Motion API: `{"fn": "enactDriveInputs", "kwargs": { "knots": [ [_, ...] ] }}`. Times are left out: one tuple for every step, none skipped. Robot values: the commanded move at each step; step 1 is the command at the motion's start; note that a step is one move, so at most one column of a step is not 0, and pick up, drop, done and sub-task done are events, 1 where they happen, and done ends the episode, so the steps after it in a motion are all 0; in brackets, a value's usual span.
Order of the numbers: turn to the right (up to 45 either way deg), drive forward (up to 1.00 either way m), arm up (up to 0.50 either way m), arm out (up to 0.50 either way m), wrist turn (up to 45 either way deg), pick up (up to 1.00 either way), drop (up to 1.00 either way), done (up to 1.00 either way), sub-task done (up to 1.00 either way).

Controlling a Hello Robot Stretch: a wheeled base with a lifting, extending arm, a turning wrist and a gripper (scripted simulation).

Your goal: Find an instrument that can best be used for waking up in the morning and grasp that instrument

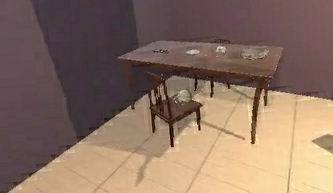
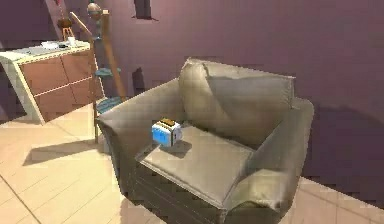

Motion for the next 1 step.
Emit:
{"fn": "enactDriveInputs", "kwargs": {
  "knots": [
    [45.0,0.0,0.0,0.0,0.0,0.0,0.0,0.0,0.0]
  ]
}}
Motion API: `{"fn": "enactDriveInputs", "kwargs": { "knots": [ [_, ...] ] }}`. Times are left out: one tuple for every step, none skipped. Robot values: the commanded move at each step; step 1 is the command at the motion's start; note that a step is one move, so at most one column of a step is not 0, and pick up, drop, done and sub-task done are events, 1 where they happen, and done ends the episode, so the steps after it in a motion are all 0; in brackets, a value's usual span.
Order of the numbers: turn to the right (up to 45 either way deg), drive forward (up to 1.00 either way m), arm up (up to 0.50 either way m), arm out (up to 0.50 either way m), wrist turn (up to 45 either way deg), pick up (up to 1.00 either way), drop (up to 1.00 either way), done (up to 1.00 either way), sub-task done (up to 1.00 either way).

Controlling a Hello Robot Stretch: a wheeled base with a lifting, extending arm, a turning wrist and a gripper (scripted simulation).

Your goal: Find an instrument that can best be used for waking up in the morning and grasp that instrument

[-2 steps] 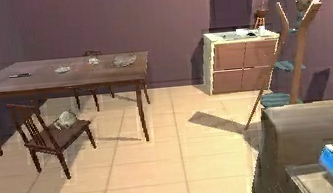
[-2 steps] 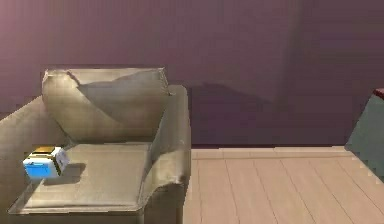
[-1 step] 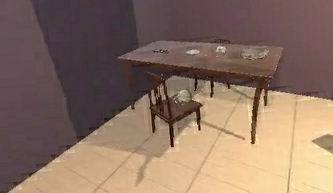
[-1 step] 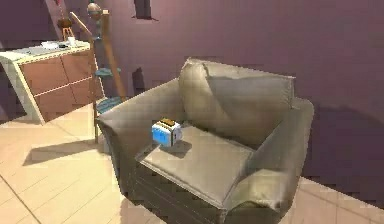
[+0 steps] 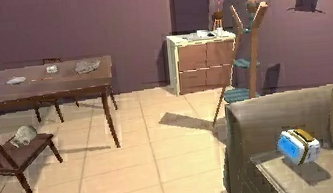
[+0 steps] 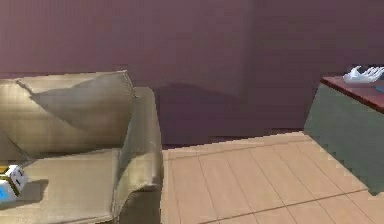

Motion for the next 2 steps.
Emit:
{"fn": "enactDriveInputs", "kwargs": {
  "knots": [
    [18.0,0.0,0.0,0.0,0.0,0.0,0.0,0.0,0.0],
    [0.0,0.65,0.0,0.0,0.0,0.0,0.0,0.0,0.0]
  ]
}}
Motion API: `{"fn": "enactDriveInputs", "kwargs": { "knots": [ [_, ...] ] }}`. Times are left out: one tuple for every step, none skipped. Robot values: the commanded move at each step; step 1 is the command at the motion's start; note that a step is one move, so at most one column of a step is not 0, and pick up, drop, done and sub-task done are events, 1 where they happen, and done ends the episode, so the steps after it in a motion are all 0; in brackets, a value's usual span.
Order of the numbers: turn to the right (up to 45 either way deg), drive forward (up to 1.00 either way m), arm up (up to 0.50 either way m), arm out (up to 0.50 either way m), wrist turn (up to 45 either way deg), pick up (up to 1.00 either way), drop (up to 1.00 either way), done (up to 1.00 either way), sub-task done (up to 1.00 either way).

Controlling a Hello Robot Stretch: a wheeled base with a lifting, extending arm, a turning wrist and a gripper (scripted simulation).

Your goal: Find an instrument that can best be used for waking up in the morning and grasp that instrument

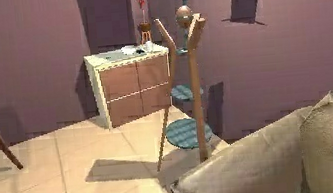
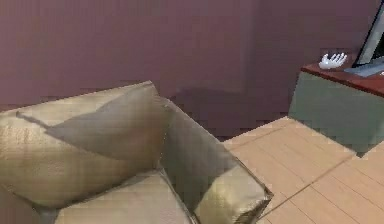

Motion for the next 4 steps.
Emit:
{"fn": "enactDriveInputs", "kwargs": {
  "knots": [
    [-42.0,0.0,0.0,0.0,0.0,0.0,0.0,0.0,0.0],
    [0.0,0.0,0.5,0.0,0.0,0.0,0.0,0.0,0.0],
    [0.0,0.0,0.1,0.0,0.0,0.0,0.0,0.0,0.0],
    [0.0,0.0,0.0,0.22,0.0,0.0,0.0,0.0,0.0]
  ]
}}
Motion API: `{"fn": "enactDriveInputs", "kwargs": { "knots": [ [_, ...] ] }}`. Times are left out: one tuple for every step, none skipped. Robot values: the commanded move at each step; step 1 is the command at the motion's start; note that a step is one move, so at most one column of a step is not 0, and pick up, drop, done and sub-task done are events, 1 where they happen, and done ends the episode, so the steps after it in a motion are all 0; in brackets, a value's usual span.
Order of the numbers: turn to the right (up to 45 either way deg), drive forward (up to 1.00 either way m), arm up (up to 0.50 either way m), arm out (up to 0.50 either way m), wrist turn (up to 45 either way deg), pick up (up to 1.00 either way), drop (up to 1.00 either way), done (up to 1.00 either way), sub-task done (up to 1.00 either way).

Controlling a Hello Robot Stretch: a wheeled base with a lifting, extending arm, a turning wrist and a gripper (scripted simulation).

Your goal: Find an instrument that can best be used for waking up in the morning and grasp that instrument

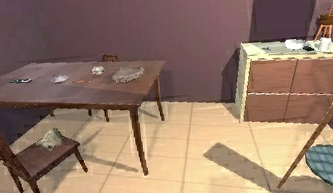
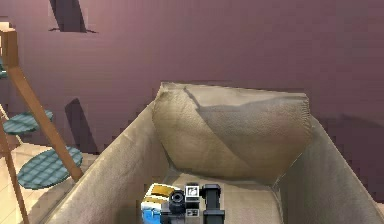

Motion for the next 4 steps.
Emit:
{"fn": "enactDriveInputs", "kwargs": {
  "knots": [
    [0.0,0.0,0.0,0.0,45.0,0.0,0.0,0.0,0.0],
    [0.0,0.0,0.0,0.0,45.0,0.0,0.0,0.0,0.0],
    [0.0,0.0,0.0,0.0,45.0,0.0,0.0,0.0,0.0],
    [0.0,0.0,0.0,0.0,33.0,0.0,0.0,0.0,0.0]
  ]
}}
